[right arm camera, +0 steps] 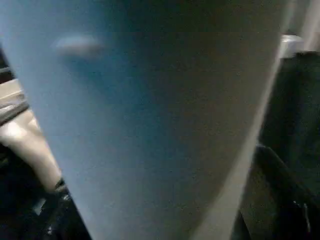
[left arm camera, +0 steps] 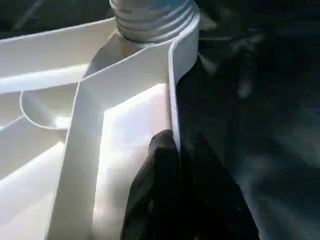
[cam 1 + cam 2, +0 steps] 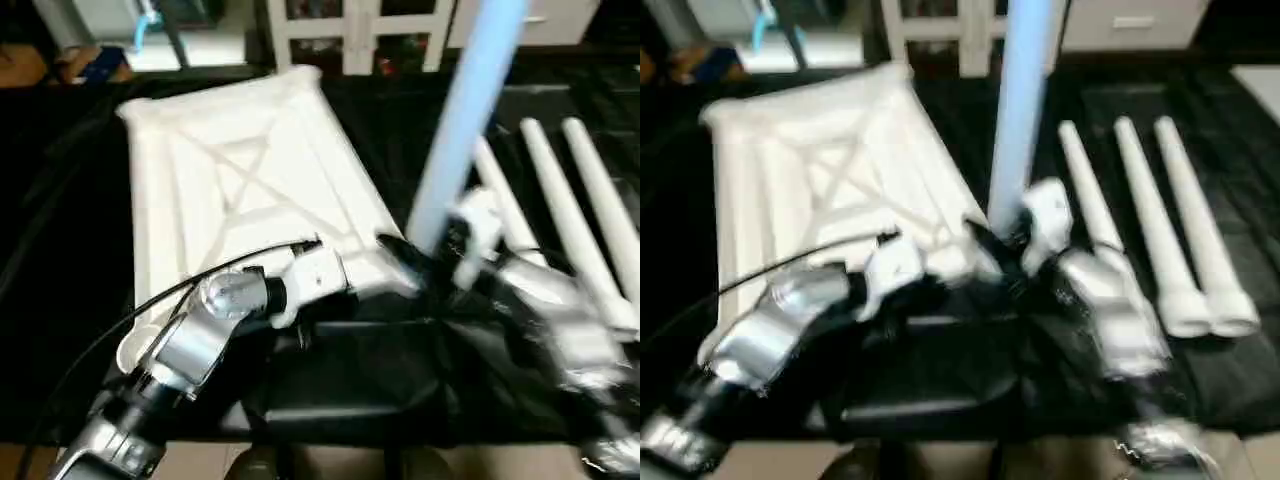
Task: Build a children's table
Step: Rotate leg to tighten
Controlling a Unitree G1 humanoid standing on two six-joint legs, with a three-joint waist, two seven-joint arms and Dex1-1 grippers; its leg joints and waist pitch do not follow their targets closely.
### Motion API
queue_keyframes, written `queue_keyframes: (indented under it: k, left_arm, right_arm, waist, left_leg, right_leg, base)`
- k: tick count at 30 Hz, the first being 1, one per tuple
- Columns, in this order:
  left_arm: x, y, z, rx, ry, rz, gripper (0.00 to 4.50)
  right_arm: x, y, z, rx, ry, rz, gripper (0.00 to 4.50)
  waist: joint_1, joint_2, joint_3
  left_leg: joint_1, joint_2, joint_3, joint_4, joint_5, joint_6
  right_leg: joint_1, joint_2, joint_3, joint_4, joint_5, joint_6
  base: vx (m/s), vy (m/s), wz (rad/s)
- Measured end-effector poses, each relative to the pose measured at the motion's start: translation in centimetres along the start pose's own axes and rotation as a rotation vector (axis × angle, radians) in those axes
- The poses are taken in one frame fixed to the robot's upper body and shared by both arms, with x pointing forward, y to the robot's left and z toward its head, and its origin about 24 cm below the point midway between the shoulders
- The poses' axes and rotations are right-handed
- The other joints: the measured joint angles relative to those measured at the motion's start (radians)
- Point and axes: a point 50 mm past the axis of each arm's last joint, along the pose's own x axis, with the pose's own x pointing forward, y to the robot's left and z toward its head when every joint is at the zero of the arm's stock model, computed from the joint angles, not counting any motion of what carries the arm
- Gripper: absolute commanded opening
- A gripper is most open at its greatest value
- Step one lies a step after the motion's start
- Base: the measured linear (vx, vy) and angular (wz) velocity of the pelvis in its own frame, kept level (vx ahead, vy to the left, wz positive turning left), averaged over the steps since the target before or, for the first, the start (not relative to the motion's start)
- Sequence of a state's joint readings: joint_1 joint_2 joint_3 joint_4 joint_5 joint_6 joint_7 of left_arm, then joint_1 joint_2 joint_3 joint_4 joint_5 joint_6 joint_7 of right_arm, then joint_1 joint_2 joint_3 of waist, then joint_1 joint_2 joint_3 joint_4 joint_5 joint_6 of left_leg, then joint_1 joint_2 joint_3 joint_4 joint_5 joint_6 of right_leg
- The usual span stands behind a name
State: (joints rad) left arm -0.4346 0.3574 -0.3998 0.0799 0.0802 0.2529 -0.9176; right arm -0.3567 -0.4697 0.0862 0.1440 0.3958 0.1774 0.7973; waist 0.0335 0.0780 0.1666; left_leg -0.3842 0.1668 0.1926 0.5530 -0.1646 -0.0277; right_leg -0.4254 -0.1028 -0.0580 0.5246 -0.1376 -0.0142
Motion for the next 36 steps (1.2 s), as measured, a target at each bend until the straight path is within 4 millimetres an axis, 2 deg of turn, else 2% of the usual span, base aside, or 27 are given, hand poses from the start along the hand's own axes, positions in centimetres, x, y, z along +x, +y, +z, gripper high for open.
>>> queue_keyframes:
  k: [4,5,12,13,16,22,30,34,36]
  left_arm:
    - [-0.7,-0.4,-0.3,0.008,-0.008,-0.045,0.0]
    - [-0.7,-0.3,-0.3,0.01,-0.012,-0.047,0.0]
    - [-0.8,-0.3,-0.1,0.02,-0.023,-0.06,0.0]
    - [-0.8,-0.3,-0.1,0.02,-0.023,-0.06,0.0]
    - [-0.9,-0.2,-0.1,0.019,-0.023,-0.06,0.0]
    - [-1.0,-0.1,-0.2,0.016,-0.017,-0.055,0.0]
    - [-1.2,-0.1,-0.4,0.012,-0.012,-0.048,0.0]
    - [-1.3,0.1,-0.6,0.007,-0.004,-0.032,0.0]
    - [-1.0,0.3,-0.5,-0.024,0.004,0.016,0.0]
  right_arm:
    - [-2.6,0.0,1.0,-0.045,0.052,0.104,3.73]
    - [-2.8,-0.1,1.1,-0.048,0.056,0.107,3.84]
    - [-2.9,-0.1,1.4,-0.028,0.055,0.122,3.84]
    - [-2.9,-0.1,1.3,-0.02,0.054,0.124,3.6]
    - [-2.3,0.2,1.1,0.014,0.039,0.128,3.48]
    - [-1.8,0.5,0.8,0.027,0.036,0.129,2.83]
    - [-1.5,0.8,0.7,0.029,0.029,0.138,2.19]
    - [-0.9,1.0,0.5,0.021,0.017,0.102,2.06]
    - [0.1,1.1,0.1,0.026,0.002,0.008,2.04]
  waist:
    - [0.0,-0.002,-0.001]
    - [0.0,-0.001,-0.002]
    - [0.0,0.0,-0.003]
    - [0.001,0.0,-0.003]
    - [0.0,0.0,-0.003]
    - [-0.005,-0.001,-0.002]
    - [-0.009,-0.001,-0.002]
    - [-0.013,-0.002,-0.003]
    - [-0.023,-0.003,-0.004]
  left_leg:
    - [0.005,0.0,0.015,0.003,0.0,0.0]
    - [0.004,0.0,0.016,0.003,0.0,0.0]
    - [0.0,0.004,0.016,0.006,0.0,0.0]
    - [0.0,0.004,0.016,0.006,0.0,0.0]
    - [0.0,0.005,0.015,0.006,0.0,0.0]
    - [0.0,0.005,0.015,0.006,0.0,0.0]
    - [0.0,0.006,0.012,0.006,0.0,0.0]
    - [0.0,0.007,0.009,0.006,0.0,0.0]
    - [0.001,0.007,0.008,0.006,0.0,0.0]
  right_leg:
    - [-0.002,0.0,0.02,0.021,0.001,-0.001]
    - [-0.003,0.0,0.021,0.022,0.001,-0.002]
    - [-0.01,0.0,0.018,0.036,0.003,-0.005]
    - [-0.01,0.001,0.018,0.036,0.003,-0.004]
    - [-0.01,0.002,0.018,0.036,0.002,-0.003]
    - [-0.01,0.003,0.019,0.036,-0.001,0.003]
    - [-0.01,0.007,0.02,0.036,-0.001,0.003]
    - [-0.01,0.008,0.02,0.036,-0.001,0.003]
    - [-0.01,0.009,0.02,0.036,-0.001,0.003]
  base:
    - [0.069,-0.009,0.13]
    - [0.061,-0.012,0.07]
    - [0.016,-0.003,0.01]
    - [0.0,0.0,0.0]
    - [0.0,0.0,0.0]
    - [0.0,0.0,0.0]
    - [0.0,0.0,0.0]
    - [0.0,0.0,0.0]
    - [0.0,0.0,0.0]
